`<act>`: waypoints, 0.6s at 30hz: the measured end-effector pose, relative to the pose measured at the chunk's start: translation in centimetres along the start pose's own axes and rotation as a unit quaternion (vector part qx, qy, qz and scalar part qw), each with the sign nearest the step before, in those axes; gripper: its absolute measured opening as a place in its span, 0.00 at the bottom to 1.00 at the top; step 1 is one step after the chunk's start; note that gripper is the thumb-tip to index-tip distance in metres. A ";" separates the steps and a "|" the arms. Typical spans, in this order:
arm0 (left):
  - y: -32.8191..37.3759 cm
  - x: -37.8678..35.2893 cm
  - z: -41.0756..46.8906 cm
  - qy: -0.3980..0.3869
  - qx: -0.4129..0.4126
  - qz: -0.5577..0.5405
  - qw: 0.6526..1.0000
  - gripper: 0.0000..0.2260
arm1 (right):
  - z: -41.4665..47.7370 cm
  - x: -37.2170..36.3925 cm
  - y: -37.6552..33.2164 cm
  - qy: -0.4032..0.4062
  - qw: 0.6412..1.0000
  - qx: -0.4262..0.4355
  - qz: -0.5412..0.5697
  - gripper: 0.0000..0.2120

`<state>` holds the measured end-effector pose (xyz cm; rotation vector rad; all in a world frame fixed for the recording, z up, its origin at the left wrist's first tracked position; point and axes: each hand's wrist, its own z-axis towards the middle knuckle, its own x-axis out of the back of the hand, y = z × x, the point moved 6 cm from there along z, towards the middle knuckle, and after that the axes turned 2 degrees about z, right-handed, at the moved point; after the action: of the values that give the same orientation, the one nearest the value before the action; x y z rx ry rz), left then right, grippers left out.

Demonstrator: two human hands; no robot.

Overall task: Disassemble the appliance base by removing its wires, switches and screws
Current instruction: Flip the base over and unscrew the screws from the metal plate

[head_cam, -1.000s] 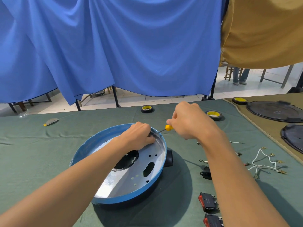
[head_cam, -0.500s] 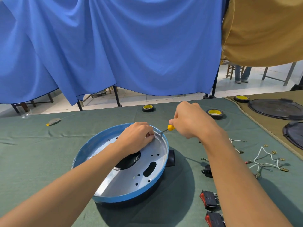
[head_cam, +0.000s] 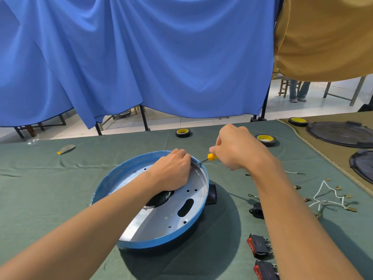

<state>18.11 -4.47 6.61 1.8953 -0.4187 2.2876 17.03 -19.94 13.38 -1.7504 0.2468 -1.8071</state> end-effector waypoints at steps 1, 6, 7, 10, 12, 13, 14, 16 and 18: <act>0.1 0.0 0.1 -0.003 -0.001 0.006 1.000 0.12 | 0.0 0.0 0.0 0.000 1.000 0.000 -0.001 0.08; -0.2 0.0 0.7 -0.033 0.033 -0.007 0.999 0.13 | -0.1 0.1 0.0 -0.002 1.000 0.000 -0.005 0.10; -0.2 0.0 0.8 -0.036 0.036 -0.003 0.999 0.13 | -0.1 0.1 0.0 -0.002 1.000 0.000 -0.006 0.11; -0.1 0.1 0.8 -0.036 0.043 0.011 0.998 0.15 | 0.0 0.1 0.0 -0.004 1.000 -0.001 -0.005 0.12; 0.0 0.2 0.8 -0.032 0.041 0.020 0.998 0.17 | 0.0 0.1 -0.1 -0.005 1.000 0.000 -0.007 0.11; 0.0 0.2 0.8 -0.030 0.036 0.023 0.999 0.17 | -0.1 0.2 -0.1 -0.005 1.000 0.000 -0.008 0.11; 0.1 0.2 0.7 -0.027 0.027 0.024 0.999 0.17 | -0.1 0.2 -0.1 -0.005 1.000 0.000 -0.008 0.11; 0.0 0.3 0.4 -0.013 0.002 0.017 1.000 0.16 | -0.1 0.2 0.0 -0.005 1.000 0.000 -0.009 0.12; -0.2 0.5 0.0 0.009 -0.010 -0.006 1.000 0.15 | 0.0 0.3 0.1 -0.002 1.000 -0.003 -0.010 0.12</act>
<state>18.04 -4.27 7.16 1.8610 -0.4239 2.2835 17.03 -20.16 13.56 -1.7670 0.2338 -1.8174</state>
